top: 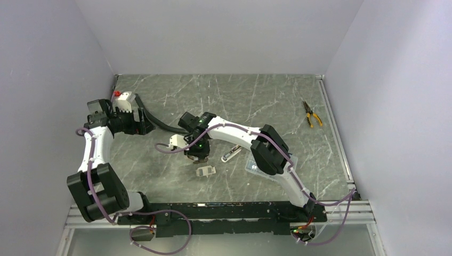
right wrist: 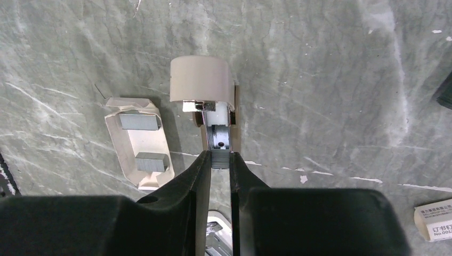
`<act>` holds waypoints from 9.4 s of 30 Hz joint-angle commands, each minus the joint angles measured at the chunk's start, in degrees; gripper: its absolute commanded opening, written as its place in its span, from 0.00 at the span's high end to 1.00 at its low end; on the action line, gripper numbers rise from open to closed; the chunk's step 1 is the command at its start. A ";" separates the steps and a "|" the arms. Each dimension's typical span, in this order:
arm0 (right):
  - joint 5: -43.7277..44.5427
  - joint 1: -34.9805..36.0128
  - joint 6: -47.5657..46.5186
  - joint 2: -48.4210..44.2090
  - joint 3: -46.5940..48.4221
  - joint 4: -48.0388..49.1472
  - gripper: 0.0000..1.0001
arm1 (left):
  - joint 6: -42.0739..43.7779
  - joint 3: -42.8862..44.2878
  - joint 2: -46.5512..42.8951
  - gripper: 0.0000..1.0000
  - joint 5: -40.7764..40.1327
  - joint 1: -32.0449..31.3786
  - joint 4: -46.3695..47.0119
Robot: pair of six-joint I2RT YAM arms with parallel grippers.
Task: Load the staples into the stapler
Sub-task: Install the staple into the stapler, then close the stapler at the center of the board.
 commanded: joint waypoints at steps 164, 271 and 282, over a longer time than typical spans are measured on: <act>3.15 0.49 11.54 -0.11 -6.11 5.87 0.72 | -0.22 2.91 1.13 0.06 8.20 6.42 -4.88; -26.01 -13.54 35.74 -9.55 -28.84 36.24 0.65 | 41.78 -16.24 -1.40 0.42 -4.78 -38.25 4.39; -28.33 -13.64 33.62 -10.38 -29.20 36.36 0.68 | 41.93 -15.89 -1.41 0.45 -5.43 -38.50 3.71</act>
